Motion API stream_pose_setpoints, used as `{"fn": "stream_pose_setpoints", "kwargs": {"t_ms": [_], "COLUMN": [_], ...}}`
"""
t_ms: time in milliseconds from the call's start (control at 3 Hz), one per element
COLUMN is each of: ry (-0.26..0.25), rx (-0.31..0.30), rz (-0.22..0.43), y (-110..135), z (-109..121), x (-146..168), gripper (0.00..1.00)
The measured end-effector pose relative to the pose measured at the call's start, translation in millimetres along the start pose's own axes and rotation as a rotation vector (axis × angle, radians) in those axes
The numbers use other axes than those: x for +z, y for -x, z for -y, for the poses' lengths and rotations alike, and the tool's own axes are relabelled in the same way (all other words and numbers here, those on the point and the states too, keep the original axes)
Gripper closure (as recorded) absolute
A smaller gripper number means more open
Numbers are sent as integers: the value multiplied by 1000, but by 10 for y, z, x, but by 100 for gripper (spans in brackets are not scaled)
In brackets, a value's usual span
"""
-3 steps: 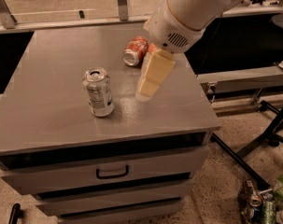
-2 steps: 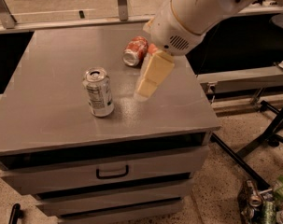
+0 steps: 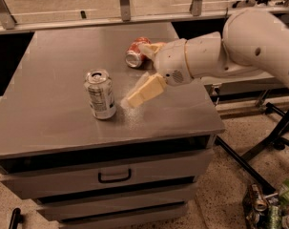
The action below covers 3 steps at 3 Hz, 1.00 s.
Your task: Knock 7up can over
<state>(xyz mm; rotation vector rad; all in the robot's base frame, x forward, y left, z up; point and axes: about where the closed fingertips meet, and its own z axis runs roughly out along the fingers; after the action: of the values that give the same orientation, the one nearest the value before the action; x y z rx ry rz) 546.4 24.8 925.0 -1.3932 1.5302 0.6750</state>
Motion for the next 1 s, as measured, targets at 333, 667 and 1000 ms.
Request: {"fn": "stream_pose_setpoints", "kwargs": {"t_ms": [333,667,1000], "ry": [17,32,43], "rx": [71,85,68], "rz": [279,395,393], "y": [328,530,656], "z": [-51,-88,-167], "x": [115,148,293], "gripper": [0,0,0]}}
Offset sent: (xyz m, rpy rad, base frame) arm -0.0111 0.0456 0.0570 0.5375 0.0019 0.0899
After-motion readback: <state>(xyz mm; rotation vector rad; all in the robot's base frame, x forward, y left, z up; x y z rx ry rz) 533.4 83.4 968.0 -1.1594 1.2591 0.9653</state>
